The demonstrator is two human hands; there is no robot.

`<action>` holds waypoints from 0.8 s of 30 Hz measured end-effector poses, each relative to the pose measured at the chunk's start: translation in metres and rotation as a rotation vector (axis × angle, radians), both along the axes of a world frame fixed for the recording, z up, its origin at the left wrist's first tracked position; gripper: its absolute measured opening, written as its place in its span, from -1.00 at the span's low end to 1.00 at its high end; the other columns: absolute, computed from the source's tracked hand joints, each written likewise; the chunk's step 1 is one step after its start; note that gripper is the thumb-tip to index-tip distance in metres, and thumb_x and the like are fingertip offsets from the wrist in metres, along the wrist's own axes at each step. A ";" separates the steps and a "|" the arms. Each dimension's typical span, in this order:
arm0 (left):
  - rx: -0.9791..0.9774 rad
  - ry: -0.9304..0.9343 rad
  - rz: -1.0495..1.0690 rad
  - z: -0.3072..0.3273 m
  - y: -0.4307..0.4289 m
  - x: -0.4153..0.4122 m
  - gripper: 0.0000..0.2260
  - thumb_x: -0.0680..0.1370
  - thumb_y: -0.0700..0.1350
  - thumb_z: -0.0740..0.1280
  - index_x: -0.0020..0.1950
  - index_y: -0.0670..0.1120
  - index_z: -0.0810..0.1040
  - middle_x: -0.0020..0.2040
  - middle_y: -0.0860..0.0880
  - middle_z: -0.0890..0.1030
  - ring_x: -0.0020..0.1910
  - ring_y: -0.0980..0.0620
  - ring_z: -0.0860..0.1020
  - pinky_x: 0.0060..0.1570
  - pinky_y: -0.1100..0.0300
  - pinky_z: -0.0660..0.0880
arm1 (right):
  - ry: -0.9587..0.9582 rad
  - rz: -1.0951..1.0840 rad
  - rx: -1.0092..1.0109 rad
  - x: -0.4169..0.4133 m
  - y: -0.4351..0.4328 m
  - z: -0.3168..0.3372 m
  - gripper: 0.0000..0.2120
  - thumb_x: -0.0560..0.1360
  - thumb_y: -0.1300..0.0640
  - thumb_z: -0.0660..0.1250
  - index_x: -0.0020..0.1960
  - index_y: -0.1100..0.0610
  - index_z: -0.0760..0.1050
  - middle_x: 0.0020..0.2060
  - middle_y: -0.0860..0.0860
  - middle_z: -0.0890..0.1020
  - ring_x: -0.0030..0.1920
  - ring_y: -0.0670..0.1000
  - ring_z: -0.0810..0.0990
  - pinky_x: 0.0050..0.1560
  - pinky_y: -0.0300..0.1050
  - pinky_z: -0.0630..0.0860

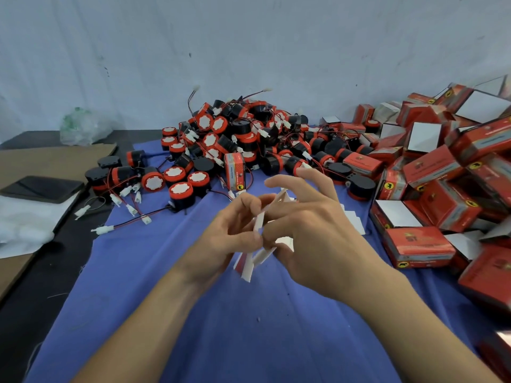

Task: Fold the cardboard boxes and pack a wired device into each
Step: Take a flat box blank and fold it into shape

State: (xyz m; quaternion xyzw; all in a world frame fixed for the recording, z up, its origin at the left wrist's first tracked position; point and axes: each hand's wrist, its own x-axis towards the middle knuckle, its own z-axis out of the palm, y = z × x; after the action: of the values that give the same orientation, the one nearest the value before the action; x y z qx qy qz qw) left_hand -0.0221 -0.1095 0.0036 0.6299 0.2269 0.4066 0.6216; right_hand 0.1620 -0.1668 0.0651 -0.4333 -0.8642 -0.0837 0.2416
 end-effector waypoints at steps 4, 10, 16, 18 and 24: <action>0.065 -0.009 0.191 -0.004 0.003 -0.002 -0.72 0.40 -0.09 0.47 -0.01 -0.03 0.42 0.28 0.14 0.61 0.29 0.09 0.56 0.19 0.18 0.48 | 0.163 -0.083 -0.059 0.000 -0.009 -0.014 -0.84 0.37 0.16 0.58 -0.28 -0.05 0.66 0.36 -0.18 0.56 0.57 0.07 0.25 0.54 -0.07 -0.01; 0.088 -0.001 0.584 -0.011 0.005 0.007 -0.67 0.44 -0.04 0.47 -0.13 -0.08 0.31 -0.17 0.21 0.57 -0.09 0.12 0.57 -0.09 0.21 0.51 | 0.633 -0.212 -0.353 -0.001 -0.004 -0.037 -0.74 0.42 0.19 0.56 -0.27 -0.14 0.61 0.58 -0.30 0.16 0.56 -0.32 0.06 0.36 -0.55 0.00; 0.065 0.250 0.903 -0.032 0.012 0.016 -0.62 0.42 0.13 0.57 -0.14 0.07 0.37 -0.24 0.22 0.59 -0.22 0.14 0.58 -0.20 0.09 0.50 | 1.153 -0.139 -0.648 -0.007 0.019 -0.061 -0.81 0.45 0.38 0.42 -0.21 0.11 0.55 -0.19 -0.08 0.71 -0.15 -0.14 0.61 -0.12 -0.18 0.47; 0.053 0.300 0.957 -0.035 0.019 0.017 -0.64 0.45 0.05 0.59 -0.05 0.15 0.38 -0.10 0.21 0.61 -0.15 0.23 0.59 -0.15 0.14 0.52 | 1.230 -0.115 -0.656 -0.011 0.023 -0.064 -0.83 0.46 0.36 0.42 -0.15 0.10 0.59 -0.18 0.02 0.71 -0.19 -0.07 0.64 -0.14 -0.16 0.50; 0.069 0.296 0.847 -0.035 0.024 0.020 -0.55 0.46 0.07 0.47 0.20 0.47 0.40 0.02 0.23 0.63 -0.04 0.28 0.61 -0.13 0.23 0.48 | 1.510 -0.194 -0.591 -0.029 0.035 -0.075 -0.93 0.58 0.15 0.38 -0.05 0.07 0.62 -0.21 -0.06 0.68 -0.21 -0.11 0.60 -0.16 -0.24 0.54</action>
State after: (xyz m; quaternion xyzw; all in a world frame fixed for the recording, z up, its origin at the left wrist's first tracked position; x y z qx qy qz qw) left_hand -0.0016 -0.0852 -0.0315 0.5530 0.5378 0.5380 0.3398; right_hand 0.1330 -0.1320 -0.0101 -0.4916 -0.4134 0.4419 0.6262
